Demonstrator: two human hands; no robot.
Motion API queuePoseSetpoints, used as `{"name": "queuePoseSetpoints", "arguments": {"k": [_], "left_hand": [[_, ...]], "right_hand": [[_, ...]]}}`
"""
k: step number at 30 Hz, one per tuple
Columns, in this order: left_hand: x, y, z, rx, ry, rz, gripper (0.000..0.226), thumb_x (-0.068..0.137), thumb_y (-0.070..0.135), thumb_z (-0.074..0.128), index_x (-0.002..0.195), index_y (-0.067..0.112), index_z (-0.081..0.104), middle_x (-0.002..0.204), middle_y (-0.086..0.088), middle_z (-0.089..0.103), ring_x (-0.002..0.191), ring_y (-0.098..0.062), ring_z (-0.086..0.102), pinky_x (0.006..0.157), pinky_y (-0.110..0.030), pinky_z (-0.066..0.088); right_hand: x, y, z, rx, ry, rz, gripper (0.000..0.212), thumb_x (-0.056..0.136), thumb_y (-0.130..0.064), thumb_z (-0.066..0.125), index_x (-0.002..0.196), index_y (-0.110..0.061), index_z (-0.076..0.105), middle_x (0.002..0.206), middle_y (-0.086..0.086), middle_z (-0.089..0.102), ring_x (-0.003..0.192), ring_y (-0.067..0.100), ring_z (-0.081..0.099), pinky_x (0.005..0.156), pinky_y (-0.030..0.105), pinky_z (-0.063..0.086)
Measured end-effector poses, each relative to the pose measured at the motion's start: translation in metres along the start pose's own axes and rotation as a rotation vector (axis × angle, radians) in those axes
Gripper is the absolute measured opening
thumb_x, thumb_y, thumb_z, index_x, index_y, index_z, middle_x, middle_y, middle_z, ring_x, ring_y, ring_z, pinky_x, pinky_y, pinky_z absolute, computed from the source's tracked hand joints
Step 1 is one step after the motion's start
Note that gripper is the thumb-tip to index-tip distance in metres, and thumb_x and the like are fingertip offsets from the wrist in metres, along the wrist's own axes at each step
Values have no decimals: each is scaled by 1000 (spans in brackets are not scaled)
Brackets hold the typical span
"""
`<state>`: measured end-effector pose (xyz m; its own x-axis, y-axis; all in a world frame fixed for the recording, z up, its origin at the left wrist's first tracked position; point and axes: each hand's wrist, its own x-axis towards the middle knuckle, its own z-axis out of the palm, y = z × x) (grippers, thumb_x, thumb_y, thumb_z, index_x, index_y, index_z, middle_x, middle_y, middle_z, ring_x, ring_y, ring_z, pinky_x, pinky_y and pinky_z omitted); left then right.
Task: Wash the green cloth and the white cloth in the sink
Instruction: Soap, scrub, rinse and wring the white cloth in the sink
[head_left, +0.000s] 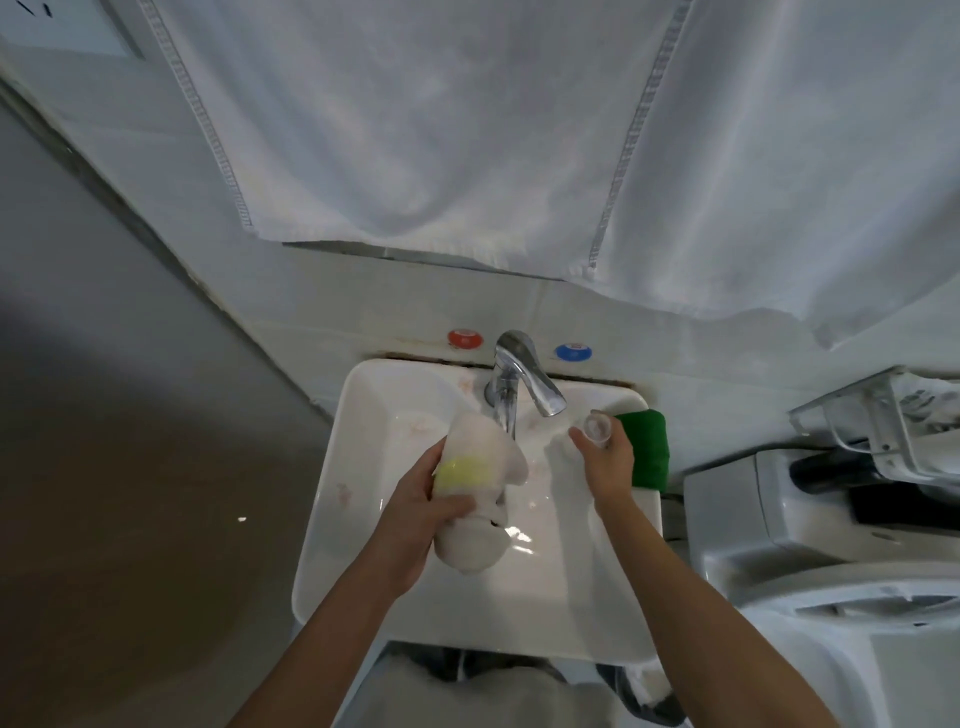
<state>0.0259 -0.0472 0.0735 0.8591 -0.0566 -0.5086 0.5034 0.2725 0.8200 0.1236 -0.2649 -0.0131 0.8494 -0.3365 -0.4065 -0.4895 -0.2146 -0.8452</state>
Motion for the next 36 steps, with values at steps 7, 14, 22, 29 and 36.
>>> {"name": "queuePoseSetpoints", "arguments": {"k": [7, 14, 22, 29, 36], "left_hand": [[4, -1, 5, -3, -12, -15, 70, 63, 5, 69, 127, 29, 53, 114, -4, 66, 102, -23, 64, 78, -34, 54], [5, 7, 10, 36, -76, 7, 70, 64, 5, 63, 128, 29, 51, 114, -3, 66, 102, -22, 64, 76, -31, 54], [2, 29, 6, 122, -194, 7, 67, 68, 4, 48, 131, 26, 51, 115, -5, 67, 104, -24, 63, 81, -34, 52], [3, 38, -9, 249, -109, 92, 67, 65, 4, 63, 126, 29, 52, 116, 2, 67, 108, -15, 62, 87, -27, 51], [9, 58, -20, 728, -8, 194, 61, 79, -1, 66, 135, 17, 50, 123, 13, 51, 116, -8, 50, 91, -12, 38]], "right_hand": [[5, -2, 0, -25, 7, 9, 70, 83, -7, 71, 144, -12, 36, 139, 8, 47, 128, 24, 45, 102, 32, 39], [-73, -8, -3, 41, 101, -206, 57, 89, -1, 61, 140, -13, 40, 141, 2, 48, 129, 16, 45, 111, 35, 38], [-106, -45, -4, -153, -437, -291, 59, 85, -33, 71, 137, -30, 44, 131, -15, 52, 120, 2, 48, 98, 21, 41], [-101, -56, 1, -507, -467, -379, 36, 76, -40, 76, 74, -9, 59, 67, -6, 47, 72, 14, 43, 63, 31, 34], [-99, -73, -2, -541, -552, -455, 25, 83, -33, 71, 72, -33, 48, 73, -12, 52, 70, 4, 48, 63, 23, 37]]}}
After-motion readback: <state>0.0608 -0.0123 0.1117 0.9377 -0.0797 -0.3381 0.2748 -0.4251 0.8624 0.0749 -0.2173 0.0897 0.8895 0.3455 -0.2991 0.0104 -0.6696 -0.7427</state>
